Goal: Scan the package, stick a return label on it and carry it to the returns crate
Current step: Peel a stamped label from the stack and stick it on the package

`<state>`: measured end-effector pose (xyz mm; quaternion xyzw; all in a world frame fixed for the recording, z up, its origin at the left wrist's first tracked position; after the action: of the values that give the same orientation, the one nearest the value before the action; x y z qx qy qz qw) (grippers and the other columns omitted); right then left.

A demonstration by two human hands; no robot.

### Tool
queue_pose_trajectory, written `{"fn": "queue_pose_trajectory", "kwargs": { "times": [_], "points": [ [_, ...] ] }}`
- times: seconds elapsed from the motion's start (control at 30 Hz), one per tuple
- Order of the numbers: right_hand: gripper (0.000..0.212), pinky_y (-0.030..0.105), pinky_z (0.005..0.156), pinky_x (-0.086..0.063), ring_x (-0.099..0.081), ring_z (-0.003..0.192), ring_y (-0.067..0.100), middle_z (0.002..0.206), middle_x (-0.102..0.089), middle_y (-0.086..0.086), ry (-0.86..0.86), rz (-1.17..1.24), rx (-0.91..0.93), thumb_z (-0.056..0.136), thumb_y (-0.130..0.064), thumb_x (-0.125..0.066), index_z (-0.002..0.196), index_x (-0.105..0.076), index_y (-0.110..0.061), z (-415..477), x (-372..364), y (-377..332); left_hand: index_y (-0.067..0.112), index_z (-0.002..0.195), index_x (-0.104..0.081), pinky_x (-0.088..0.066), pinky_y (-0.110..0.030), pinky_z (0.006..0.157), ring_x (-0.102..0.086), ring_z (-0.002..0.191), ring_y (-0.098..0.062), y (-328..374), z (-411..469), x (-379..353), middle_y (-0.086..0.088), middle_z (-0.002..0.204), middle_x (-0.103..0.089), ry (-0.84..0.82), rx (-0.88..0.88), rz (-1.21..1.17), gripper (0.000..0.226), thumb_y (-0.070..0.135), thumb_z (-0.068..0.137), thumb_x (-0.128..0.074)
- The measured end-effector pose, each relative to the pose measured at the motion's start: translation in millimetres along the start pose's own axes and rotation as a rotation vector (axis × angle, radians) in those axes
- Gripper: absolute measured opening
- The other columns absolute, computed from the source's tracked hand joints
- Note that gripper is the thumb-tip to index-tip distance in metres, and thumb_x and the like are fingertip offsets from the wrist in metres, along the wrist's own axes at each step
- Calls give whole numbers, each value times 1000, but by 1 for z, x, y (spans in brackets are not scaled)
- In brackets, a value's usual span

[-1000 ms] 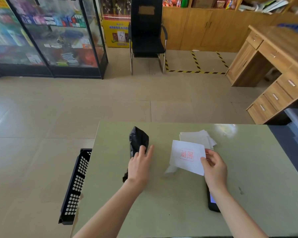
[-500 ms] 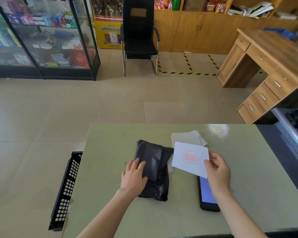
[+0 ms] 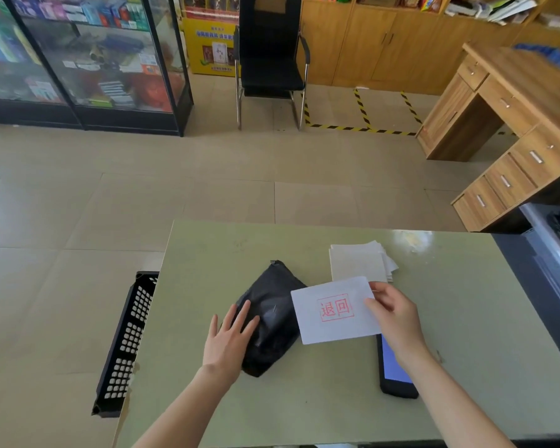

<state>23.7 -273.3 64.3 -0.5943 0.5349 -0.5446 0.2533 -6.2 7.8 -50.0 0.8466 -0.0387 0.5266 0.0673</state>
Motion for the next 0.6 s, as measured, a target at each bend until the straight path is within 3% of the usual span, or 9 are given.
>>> {"fn": "queue_pose_trajectory", "kwargs": {
  "times": [0.07, 0.13, 0.17, 0.2, 0.27, 0.33, 0.4, 0.47, 0.6],
  "points": [
    [27, 34, 76, -52, -68, 88, 20, 95, -73, 1, -22, 1, 7, 86, 1, -53, 95, -64, -23, 0, -7, -4, 24, 150, -30, -12, -52, 121, -2, 152, -27, -20, -5, 9, -3, 165, 3, 98, -87, 77, 81, 13, 82, -72],
    [28, 34, 75, -52, -67, 87, 21, 95, -73, 2, -33, -1, 19, 86, 1, -53, 93, -64, -24, -2, -13, -6, 21, 117, -68, -38, -53, 109, -41, 140, -33, -34, -5, 17, -11, 153, -40, 250, -137, 80, 67, 13, 54, -90],
    [28, 34, 74, -52, -67, 86, 21, 95, -73, 3, -40, -1, 22, 86, 1, -53, 92, -64, -24, -2, -16, -7, 20, 101, -74, -48, -52, 101, -54, 128, -35, -39, -4, 17, -12, 142, -55, 325, -116, 28, 56, 11, 49, -91],
    [28, 33, 72, -51, -67, 86, 21, 96, -73, 4, -46, 2, 23, 86, 1, -54, 92, -64, -25, -3, -19, -6, 20, 101, -74, -51, -50, 97, -60, 122, -35, -40, -5, 16, -11, 136, -60, 366, -56, -71, 48, 10, 55, -87],
    [29, 30, 70, -50, -66, 85, 21, 96, -73, 5, -51, 7, 10, 87, 1, -54, 91, -63, -26, -5, -24, -4, 21, 128, -62, -45, -48, 102, -53, 127, -35, -31, -6, 10, -10, 144, -52, 332, 68, -290, 51, 20, 78, -73],
    [29, 30, 69, -49, -67, 85, 22, 97, -73, 5, -56, 12, -8, 87, 1, -54, 92, -63, -26, -6, -27, -2, 34, 150, -29, -28, -53, 114, -23, 146, -35, -13, -8, -5, -7, 162, -21, 187, 90, -313, 68, 40, 89, -59],
    [29, 28, 67, -48, -67, 86, 21, 97, -73, 5, -56, 12, -20, 87, 2, -53, 94, -65, -24, -6, -29, 0, 41, 152, -5, -9, -61, 116, 8, 150, -38, 1, -11, -16, -6, 164, 12, 15, 40, -193, 80, 44, 90, -56],
    [29, 27, 66, -48, -67, 87, 21, 98, -73, 5, -49, -3, -27, 87, 2, -53, 97, -65, -22, -4, -29, 2, 43, 151, 7, 0, -65, 114, 20, 147, -41, 8, -13, -23, -6, 158, 30, -11, -22, -74, 88, 41, 91, -57],
    [30, 25, 65, -48, -67, 85, 18, 96, -73, 2, -46, -21, -39, 86, 2, -53, 98, -65, -22, -2, -31, 4, 47, 143, 18, 11, -66, 112, 21, 146, -41, 1, -5, -32, -8, 160, 26, 29, -127, 12, 102, 44, 84, -66]
  ]
}}
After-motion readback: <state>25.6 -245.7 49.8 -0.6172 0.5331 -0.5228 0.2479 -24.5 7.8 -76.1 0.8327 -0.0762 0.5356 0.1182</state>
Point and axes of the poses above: each hand's wrist, its own z-axis towards the middle knuckle, its own x-axis out of the back of the hand, y = z × x, the point moved 2 cm from there along z, towards the middle knuckle
